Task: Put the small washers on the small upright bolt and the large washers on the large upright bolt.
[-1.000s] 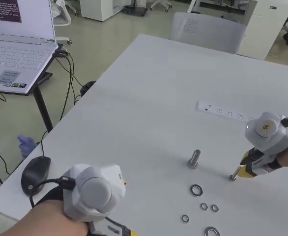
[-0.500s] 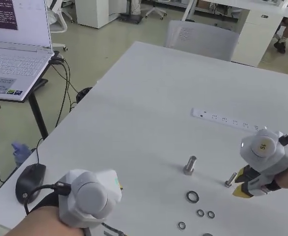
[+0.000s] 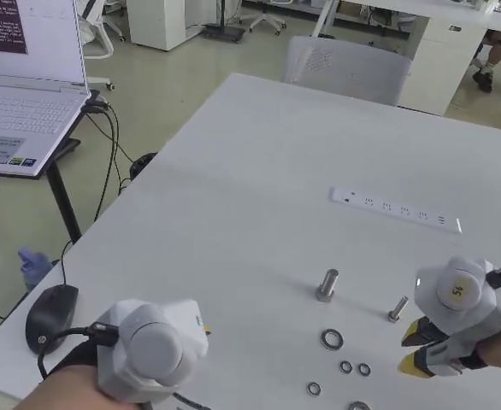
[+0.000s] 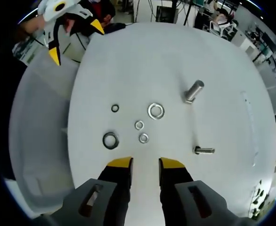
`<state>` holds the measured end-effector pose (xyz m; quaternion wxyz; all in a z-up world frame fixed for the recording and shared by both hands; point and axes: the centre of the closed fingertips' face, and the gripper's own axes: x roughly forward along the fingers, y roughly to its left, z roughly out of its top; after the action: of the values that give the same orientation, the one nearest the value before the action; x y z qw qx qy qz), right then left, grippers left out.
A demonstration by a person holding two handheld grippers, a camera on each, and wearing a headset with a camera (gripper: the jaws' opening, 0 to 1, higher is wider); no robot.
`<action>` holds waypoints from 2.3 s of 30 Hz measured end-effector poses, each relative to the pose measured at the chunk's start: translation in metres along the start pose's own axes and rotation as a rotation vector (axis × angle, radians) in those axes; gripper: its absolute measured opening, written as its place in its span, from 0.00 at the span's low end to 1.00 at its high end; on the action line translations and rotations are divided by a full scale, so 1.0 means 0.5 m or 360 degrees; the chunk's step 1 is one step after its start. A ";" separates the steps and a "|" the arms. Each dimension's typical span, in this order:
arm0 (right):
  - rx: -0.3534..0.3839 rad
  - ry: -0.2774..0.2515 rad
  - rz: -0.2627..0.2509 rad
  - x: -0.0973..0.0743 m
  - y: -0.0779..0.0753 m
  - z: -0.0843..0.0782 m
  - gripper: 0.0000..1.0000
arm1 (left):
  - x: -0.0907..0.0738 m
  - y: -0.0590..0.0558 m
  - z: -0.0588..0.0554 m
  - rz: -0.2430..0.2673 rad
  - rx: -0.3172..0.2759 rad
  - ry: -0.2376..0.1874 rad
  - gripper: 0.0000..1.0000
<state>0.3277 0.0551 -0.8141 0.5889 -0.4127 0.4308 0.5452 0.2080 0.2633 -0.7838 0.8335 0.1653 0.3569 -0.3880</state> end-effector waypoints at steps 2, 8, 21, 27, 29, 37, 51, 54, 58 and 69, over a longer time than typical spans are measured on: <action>0.0004 -0.0012 -0.0004 0.002 0.006 0.001 0.24 | -0.002 0.000 0.002 0.0000 -0.0001 -0.0002 0.74; -0.0010 -0.0015 0.0001 0.018 0.018 0.004 0.24 | -0.004 0.002 0.008 0.0004 0.0010 -0.0010 0.74; 0.0016 -0.0035 -0.0006 0.085 0.010 0.019 0.24 | -0.003 -0.017 0.012 -0.0029 0.0013 -0.0025 0.74; 0.0000 0.0010 0.0002 0.117 0.005 0.022 0.24 | -0.008 -0.016 0.003 -0.0038 0.0021 -0.0008 0.73; -0.0001 0.0009 0.0007 0.122 0.005 0.025 0.24 | -0.009 -0.017 0.005 -0.0045 0.0013 -0.0019 0.73; -0.0039 0.0040 0.0003 0.138 0.005 0.021 0.24 | -0.012 -0.017 0.004 -0.0037 0.0015 -0.0020 0.73; -0.0025 0.0087 0.0005 0.140 0.003 0.025 0.15 | -0.008 -0.019 0.002 -0.0040 0.0003 -0.0021 0.70; -0.0022 0.0122 0.0016 0.139 0.005 0.027 0.15 | -0.008 -0.018 0.000 -0.0040 0.0008 -0.0018 0.70; -0.0031 0.0162 0.0010 0.140 0.005 0.024 0.14 | -0.011 -0.015 -0.006 -0.0034 0.0000 -0.0013 0.69; 0.0013 0.0144 0.0016 0.138 0.001 0.022 0.13 | -0.013 -0.016 -0.009 -0.0032 -0.0004 0.0002 0.67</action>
<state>0.3302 0.0854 -0.8771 0.5678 -0.4324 0.4612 0.5272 0.1969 0.2641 -0.7825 0.8295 0.1610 0.3595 -0.3959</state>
